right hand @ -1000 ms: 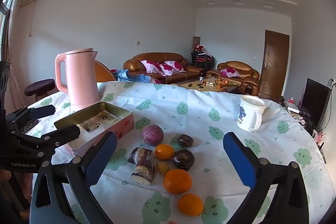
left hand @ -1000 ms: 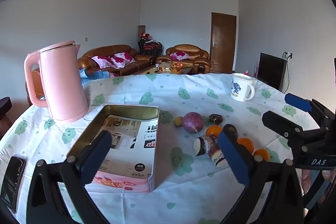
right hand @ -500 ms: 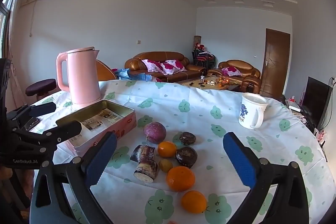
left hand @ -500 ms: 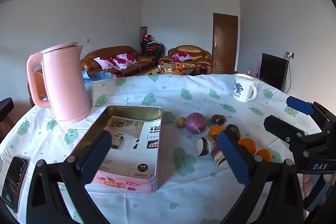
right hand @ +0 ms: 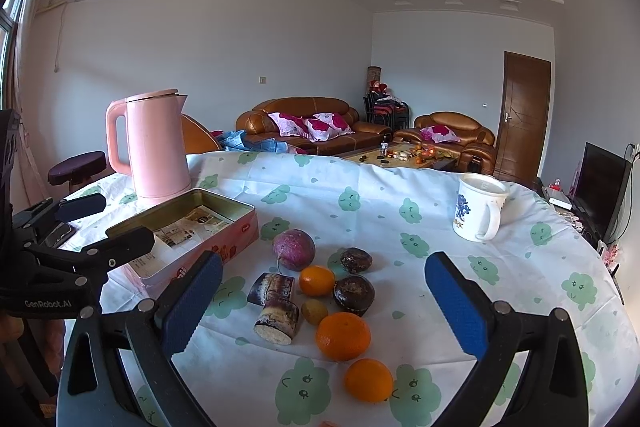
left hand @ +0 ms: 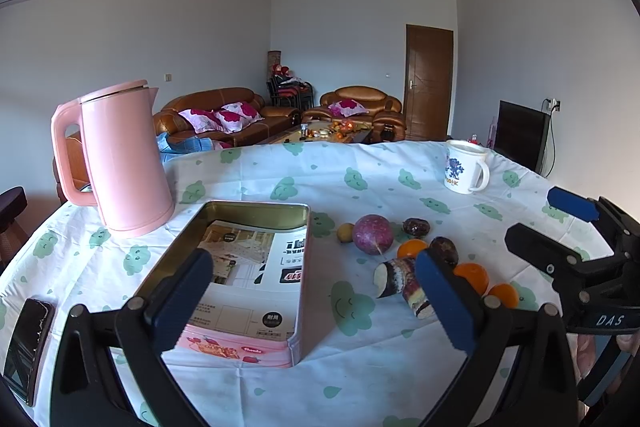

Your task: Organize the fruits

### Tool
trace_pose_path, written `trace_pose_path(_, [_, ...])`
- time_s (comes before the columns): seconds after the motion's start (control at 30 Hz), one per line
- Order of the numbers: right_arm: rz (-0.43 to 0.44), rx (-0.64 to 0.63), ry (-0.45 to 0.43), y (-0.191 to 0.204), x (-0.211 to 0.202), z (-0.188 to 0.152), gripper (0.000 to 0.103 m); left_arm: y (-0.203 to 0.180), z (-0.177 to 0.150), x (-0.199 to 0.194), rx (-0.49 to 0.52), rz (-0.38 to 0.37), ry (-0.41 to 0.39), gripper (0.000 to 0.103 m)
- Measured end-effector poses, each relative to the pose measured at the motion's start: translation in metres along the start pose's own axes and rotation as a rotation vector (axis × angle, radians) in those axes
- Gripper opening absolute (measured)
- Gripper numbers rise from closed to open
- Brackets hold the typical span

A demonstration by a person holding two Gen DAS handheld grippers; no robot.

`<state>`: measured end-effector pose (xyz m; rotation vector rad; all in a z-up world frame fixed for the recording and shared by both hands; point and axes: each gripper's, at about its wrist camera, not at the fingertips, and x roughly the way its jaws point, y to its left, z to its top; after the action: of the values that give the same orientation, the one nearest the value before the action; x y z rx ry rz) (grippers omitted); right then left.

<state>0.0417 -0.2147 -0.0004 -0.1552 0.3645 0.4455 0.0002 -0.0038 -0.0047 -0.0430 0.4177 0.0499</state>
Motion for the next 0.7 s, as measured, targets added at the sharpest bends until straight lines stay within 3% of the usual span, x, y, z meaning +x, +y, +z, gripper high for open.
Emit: trace_pose_path(0.7, [0.004, -0.004, 0.004, 0.0032, -0.0007, -0.0016, 0.102, -0.0003, -0.0005, -0.0002, 0.002, 0.000, 0.002, 0.103])
